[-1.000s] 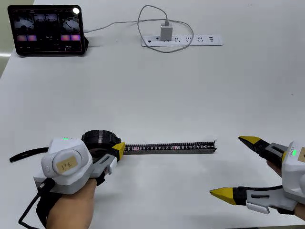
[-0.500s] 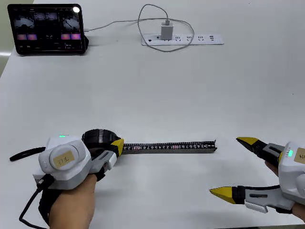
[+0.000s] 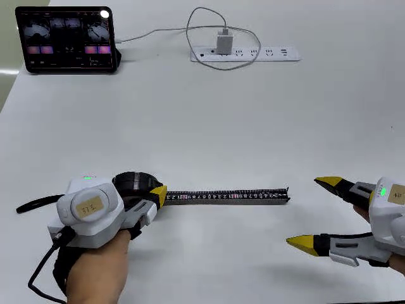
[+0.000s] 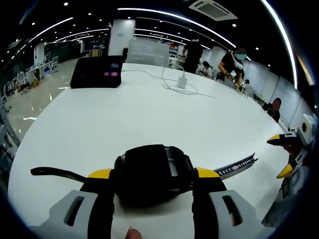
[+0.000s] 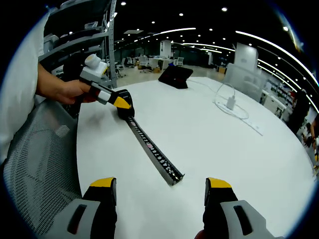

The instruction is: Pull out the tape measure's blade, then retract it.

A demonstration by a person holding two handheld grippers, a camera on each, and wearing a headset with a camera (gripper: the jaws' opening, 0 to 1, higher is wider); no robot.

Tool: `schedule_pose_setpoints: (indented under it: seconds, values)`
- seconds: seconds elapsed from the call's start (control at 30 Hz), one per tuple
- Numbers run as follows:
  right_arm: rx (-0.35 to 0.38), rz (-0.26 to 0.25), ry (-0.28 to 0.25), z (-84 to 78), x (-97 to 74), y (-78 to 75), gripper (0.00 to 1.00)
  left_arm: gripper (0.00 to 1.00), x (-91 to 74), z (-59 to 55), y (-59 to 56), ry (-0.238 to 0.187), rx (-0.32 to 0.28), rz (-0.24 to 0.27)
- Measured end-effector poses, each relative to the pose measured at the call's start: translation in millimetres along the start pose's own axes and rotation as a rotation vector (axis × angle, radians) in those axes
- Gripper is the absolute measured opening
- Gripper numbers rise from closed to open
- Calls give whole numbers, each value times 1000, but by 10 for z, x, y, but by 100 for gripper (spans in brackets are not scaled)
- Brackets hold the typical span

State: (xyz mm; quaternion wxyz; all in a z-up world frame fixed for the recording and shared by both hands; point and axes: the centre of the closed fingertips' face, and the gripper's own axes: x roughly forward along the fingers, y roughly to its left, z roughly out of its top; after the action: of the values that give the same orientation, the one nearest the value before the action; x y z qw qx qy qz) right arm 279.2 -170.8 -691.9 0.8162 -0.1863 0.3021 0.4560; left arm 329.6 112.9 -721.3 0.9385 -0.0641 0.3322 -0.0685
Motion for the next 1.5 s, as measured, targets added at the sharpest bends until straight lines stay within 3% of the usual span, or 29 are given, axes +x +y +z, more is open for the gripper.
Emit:
schedule_pose_setpoints:
  seconds: [0.4, 0.7, 1.03, 1.5]
  values:
    - [-68, 43, 52, -74, 88, -185, 60, 58, 0, -3, -4, 6, -2, -3]
    - [-109, 127, 111, -183, 199, -149, 54, 58, 5, -10, -4, 8, -4, -4]
    - [-170, 165, 175, -224, 284, -229, 46, 58, 8, -13, -3, 13, -4, -8]
    - [-278, 260, 256, -283, 468, -234, 28, 59, 11, -13, -5, 16, -5, -12]
